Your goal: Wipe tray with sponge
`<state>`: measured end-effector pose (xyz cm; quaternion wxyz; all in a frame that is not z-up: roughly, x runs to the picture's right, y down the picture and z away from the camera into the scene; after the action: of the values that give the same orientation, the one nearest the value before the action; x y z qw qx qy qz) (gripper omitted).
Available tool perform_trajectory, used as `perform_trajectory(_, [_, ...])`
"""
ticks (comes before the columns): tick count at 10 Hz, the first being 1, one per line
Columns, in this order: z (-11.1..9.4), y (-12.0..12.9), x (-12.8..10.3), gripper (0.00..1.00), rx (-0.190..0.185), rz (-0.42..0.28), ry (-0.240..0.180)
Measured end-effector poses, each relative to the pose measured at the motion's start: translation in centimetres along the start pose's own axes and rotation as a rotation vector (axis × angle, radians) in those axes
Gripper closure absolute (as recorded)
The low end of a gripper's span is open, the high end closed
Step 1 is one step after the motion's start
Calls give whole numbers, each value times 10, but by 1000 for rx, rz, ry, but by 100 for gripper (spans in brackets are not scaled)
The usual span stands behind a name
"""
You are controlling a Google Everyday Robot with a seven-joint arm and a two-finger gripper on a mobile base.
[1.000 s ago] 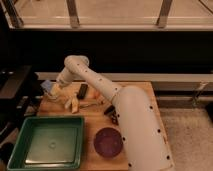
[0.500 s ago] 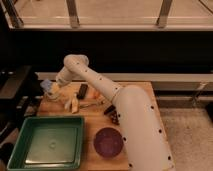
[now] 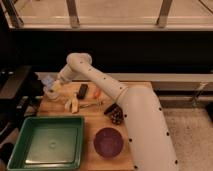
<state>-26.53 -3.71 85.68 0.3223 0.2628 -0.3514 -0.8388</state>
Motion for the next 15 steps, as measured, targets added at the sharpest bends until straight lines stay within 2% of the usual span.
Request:
perform_trajectory(2, [-25,-2,-4,100,4,-27,17])
perform_trajectory(4, [-45,-16,-13,100,11,-58,7])
perform_trajectory(6, [-57,-42,-24,100,25,-92,-31])
perform_trajectory(8, [-60,-75,-36,100,69,-113,-66])
perform_trajectory(10, [-67,-110,-53,100,126,-105,-90])
perform_trajectory(12, [-74,-138,-75,100,168,-39,-94])
perform_trajectory(13, [-76,-145,-81,100,176,-16,-96])
perform_trajectory(15, [-76,-147,-82,100,179,-13,-96])
